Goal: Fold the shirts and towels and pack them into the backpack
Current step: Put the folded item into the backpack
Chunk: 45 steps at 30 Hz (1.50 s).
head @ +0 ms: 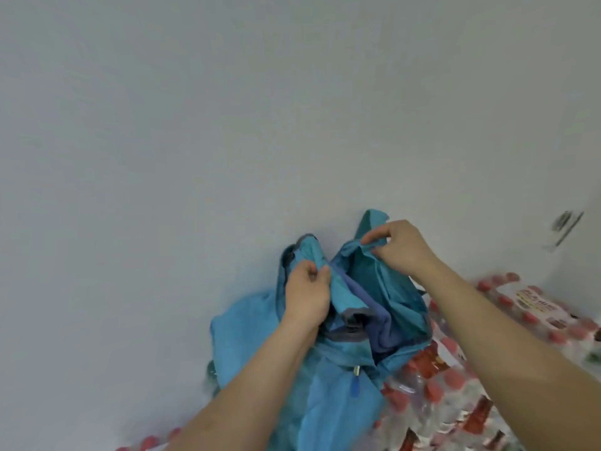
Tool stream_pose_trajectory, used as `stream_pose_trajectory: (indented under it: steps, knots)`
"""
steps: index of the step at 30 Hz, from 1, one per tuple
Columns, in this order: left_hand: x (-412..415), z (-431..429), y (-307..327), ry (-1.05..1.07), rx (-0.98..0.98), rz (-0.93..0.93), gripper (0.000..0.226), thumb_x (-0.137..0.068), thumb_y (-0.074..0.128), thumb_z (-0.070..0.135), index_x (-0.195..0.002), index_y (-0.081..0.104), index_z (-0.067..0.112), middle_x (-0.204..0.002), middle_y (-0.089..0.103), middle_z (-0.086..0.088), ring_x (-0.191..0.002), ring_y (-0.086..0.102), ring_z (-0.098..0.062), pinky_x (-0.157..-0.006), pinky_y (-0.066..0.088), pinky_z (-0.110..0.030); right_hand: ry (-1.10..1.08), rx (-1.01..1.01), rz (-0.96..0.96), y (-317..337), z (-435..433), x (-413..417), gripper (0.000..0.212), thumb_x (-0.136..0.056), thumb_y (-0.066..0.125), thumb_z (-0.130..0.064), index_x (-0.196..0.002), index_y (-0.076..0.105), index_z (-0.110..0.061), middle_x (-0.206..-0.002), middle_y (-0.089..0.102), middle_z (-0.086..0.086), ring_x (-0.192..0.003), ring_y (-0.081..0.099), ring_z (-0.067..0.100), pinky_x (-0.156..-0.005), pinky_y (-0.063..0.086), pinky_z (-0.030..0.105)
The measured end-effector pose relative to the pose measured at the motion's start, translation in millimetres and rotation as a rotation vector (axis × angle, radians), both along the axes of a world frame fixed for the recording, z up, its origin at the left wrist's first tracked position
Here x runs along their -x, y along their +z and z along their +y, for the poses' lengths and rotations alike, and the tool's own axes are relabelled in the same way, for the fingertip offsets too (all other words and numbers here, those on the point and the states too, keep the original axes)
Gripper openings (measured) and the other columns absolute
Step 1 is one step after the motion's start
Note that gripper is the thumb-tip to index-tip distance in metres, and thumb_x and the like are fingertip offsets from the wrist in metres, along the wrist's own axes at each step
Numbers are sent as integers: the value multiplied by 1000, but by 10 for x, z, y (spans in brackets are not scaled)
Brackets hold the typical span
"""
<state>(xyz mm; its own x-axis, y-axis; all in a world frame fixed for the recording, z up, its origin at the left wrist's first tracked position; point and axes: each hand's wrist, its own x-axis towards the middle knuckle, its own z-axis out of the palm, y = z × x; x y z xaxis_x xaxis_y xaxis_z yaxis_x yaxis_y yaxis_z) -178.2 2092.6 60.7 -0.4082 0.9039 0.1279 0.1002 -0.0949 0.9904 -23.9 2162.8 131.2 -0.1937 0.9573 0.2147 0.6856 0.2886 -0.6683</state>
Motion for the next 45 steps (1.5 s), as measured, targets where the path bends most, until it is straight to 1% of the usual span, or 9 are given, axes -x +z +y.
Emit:
stream_pose_trajectory:
  steps: [5, 9, 13, 17, 23, 30, 38, 42, 45]
  knots:
    - [-820, 524, -690, -82, 250, 113, 24, -95, 53, 16, -73, 44, 12, -70, 51, -6, -66, 52, -18, -63, 44, -28, -88, 206, 16, -950, 609, -895, 29, -80, 61, 3, -81, 72, -24, -102, 71, 5, -85, 65, 21, -71, 50, 26]
    - [-942, 554, -854, -188, 400, 215, 4, -95, 53, 18, -97, 56, 19, -91, 64, -5, -88, 65, -29, -84, 54, -45, 217, 428, -215, -1204, 794, -1388, 47, -89, 65, -26, -134, 49, -29, -135, 52, -2, -119, 53, 20, -94, 43, 25]
    - [-827, 276, -591, 18, 178, 993, 39, -90, 57, 27, -129, 52, 23, -122, 57, -1, -111, 50, -23, -99, 42, -36, 220, 265, -458, -1238, 790, -1544, 66, -91, 56, -45, -149, 24, -35, -143, 42, 8, -125, 45, 28, -102, 38, 34]
    - [-852, 91, -614, -77, 529, 1274, 52, -94, 42, 48, -142, 28, 36, -156, 16, -3, -141, 16, -26, -111, 24, -46, 393, 367, -228, -1274, 486, -1292, 67, -91, 43, -57, -149, 29, -27, -150, 35, -8, -139, 31, 16, -109, 25, 25]
    - [-917, 305, -781, -370, 505, 1017, 47, -97, 42, 40, -143, 35, 33, -155, 23, -10, -144, 13, -25, -115, 13, -33, 355, 562, -190, -1555, 422, -1155, 78, -87, 36, -69, -152, 10, -35, -148, 40, -5, -131, 43, 18, -96, 34, 23]
    - [-1025, 372, -555, -254, 432, 1288, 35, -98, 32, 43, -120, 57, 34, -135, 44, 6, -129, 31, -18, -103, 27, -45, 150, 486, 72, -1318, 246, -1328, 85, -75, 42, -73, -148, 25, -33, -152, 36, 0, -136, 37, 15, -113, 31, 34]
    - [-1515, 531, 272, -356, -79, 919, 41, -94, 48, 42, -64, 55, 16, -51, 51, 3, -51, 48, -12, -53, 39, -30, -142, 91, 201, -572, -190, -2124, 29, -94, 58, -26, -122, 56, -33, -107, 67, -6, -91, 63, 5, -78, 50, 23]
    - [-1989, 669, 524, -706, -119, 718, 22, -95, 51, 19, -85, 63, 35, -60, 55, 11, -53, 50, -5, -50, 39, -17, -270, -18, 263, -261, -378, -2664, 19, -93, 59, -14, -102, 68, -28, -76, 72, 2, -71, 67, 24, -67, 54, 38]
    - [-2459, 834, 619, -832, -182, 744, 37, -93, 50, 5, -87, 63, 40, -85, 62, 18, -79, 57, 1, -69, 44, -9, -389, -58, 368, -119, -487, -3135, 20, -92, 58, -7, -87, 70, -21, -70, 72, 3, -62, 67, 19, -62, 54, 24]
